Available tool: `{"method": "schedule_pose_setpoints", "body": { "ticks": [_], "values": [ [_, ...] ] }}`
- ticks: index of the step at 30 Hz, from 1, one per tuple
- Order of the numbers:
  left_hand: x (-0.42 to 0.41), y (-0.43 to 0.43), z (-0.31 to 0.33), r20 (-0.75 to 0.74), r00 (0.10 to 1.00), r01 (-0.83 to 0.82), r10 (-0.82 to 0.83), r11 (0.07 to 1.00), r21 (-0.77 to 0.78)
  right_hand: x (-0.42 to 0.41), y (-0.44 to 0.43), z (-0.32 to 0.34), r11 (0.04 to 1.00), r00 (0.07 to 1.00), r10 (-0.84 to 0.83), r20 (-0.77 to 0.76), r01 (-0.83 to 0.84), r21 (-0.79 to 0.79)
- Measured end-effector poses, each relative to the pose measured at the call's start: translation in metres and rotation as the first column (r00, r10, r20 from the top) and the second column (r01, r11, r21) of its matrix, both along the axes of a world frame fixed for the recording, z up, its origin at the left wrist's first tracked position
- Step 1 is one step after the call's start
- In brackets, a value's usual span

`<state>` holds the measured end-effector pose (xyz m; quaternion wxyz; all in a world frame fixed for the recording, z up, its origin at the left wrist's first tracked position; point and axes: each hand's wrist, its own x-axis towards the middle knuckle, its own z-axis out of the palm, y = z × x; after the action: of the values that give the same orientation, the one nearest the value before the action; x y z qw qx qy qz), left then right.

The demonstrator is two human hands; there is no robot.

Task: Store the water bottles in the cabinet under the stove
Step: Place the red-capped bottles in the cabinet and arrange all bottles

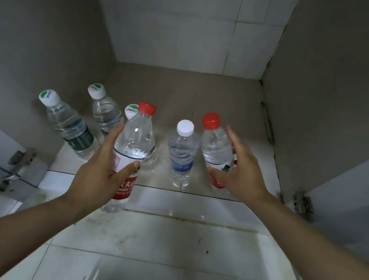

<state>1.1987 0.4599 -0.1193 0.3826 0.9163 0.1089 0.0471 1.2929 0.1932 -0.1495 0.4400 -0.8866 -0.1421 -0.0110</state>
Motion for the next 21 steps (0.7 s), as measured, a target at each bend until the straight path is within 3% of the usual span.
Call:
{"method": "schedule_pose_setpoints", "body": {
  "ticks": [8, 16, 21],
  "values": [
    [-0.004, 0.009, -0.009, 0.0, 0.999, -0.036, 0.036, 0.999, -0.006, 0.015, 0.015, -0.024, 0.974, 0.998, -0.026, -0.065, 0.04, 0.222],
    [-0.004, 0.005, -0.011, 0.003, 1.0, -0.005, 0.005, 0.997, -0.081, 0.012, 0.004, -0.019, 0.993, 0.995, -0.031, -0.096, 0.041, 0.109],
    [-0.007, 0.009, -0.009, 0.04, 0.999, 0.019, -0.015, 0.994, -0.104, 0.0, -0.002, 0.028, 0.999, 0.998, -0.029, 0.055, 0.028, 0.019]
  ]
}}
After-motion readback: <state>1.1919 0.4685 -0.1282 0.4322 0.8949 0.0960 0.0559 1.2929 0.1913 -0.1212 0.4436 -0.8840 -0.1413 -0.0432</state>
